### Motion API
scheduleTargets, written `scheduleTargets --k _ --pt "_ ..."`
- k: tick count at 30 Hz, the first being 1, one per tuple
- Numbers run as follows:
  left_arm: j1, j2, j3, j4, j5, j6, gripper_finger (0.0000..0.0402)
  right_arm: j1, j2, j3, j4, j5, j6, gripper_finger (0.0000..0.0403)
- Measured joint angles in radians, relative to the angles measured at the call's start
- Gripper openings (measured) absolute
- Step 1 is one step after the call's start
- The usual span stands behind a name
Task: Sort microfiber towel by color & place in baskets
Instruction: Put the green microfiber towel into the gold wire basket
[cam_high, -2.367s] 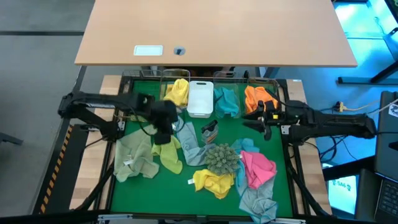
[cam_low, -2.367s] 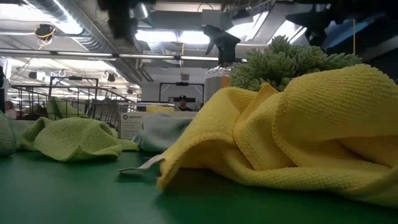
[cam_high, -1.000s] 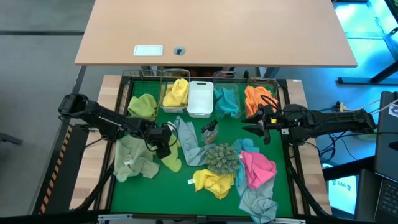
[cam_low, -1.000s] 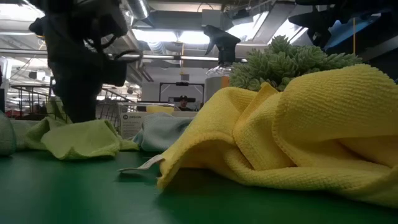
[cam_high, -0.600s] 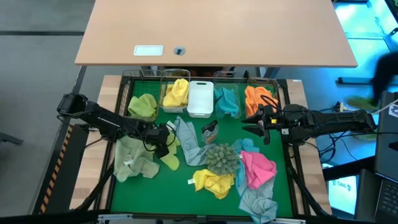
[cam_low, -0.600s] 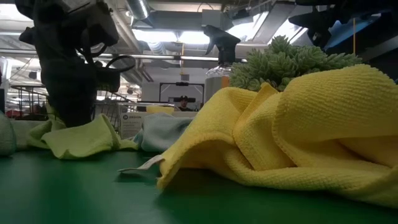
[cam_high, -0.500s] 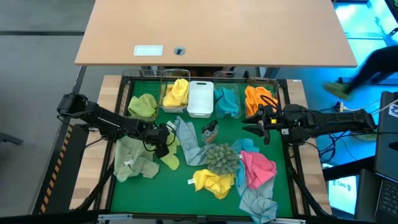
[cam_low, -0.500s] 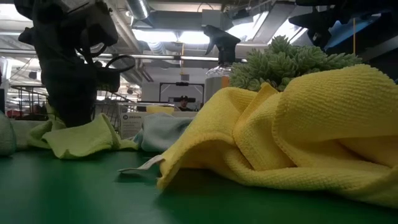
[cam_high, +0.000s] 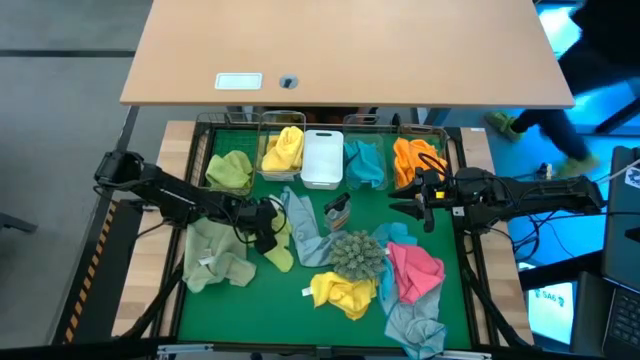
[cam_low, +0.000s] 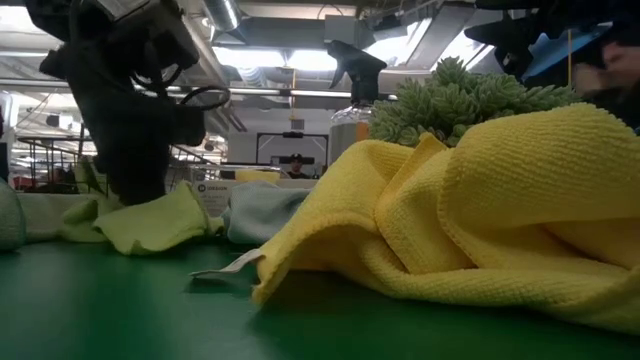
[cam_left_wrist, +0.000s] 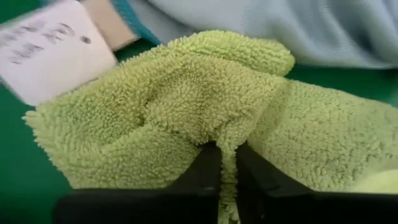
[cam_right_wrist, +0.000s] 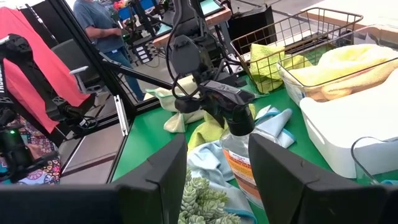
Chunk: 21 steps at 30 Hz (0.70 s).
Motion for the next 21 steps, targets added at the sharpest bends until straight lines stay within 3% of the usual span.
scheduleTargets --k 10,21 --pt "-0.001 -0.055 0.082 -0.004 0.068 0.003 0.0009 0.000 0.000 0.000 -0.012 0.000 0.000 0.0172" --pt "0.000 -0.250 0.156 -0.039 0.052 0.004 0.0009 0.000 0.000 -0.001 -0.147 0.000 -0.002 0.0172"
